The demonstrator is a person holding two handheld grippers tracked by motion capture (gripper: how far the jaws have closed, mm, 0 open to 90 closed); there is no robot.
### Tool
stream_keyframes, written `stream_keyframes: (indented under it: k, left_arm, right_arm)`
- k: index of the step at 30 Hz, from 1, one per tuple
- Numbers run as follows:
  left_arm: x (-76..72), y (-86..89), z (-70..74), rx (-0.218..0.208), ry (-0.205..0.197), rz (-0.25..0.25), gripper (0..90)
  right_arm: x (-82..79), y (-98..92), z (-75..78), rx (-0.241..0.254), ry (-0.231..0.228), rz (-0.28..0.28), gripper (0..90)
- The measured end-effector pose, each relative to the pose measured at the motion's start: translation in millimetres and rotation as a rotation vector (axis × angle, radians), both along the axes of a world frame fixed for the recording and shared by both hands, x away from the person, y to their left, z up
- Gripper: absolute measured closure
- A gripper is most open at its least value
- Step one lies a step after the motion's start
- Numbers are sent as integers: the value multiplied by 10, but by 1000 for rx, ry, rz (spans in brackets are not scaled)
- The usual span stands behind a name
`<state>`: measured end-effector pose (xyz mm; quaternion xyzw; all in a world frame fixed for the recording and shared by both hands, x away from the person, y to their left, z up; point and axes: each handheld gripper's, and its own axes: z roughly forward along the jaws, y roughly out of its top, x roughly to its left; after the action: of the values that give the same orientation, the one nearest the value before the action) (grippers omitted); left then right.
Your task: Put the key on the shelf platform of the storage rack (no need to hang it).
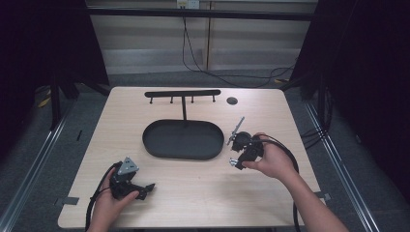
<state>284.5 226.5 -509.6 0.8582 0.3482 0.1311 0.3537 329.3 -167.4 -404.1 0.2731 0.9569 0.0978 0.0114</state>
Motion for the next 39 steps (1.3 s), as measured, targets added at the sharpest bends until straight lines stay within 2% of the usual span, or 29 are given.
stream_keyframes:
  k: [2,13,22,24,32,39]
  left_arm:
    - [0,0,0,0,0,0,9]
    - [0,0,0,0,0,0,8]
    - [0,0,0,1,0,0,9]
    - [0,0,0,1,0,0,9]
    - [0,1,0,1,0,-1,9]
    - [0,0,0,0,0,0,8]
  right_arm:
    - [26,15,11,-14,-7,3,688]
    - [112,122,70,12,-26,3,688]
    - [205,223,113,10,-38,-2,687]
    - [224,252,131,8,-53,-1,688]
    - [312,347,139,3,-44,-2,687]
    - [394,402,176,7,-54,-3,687]
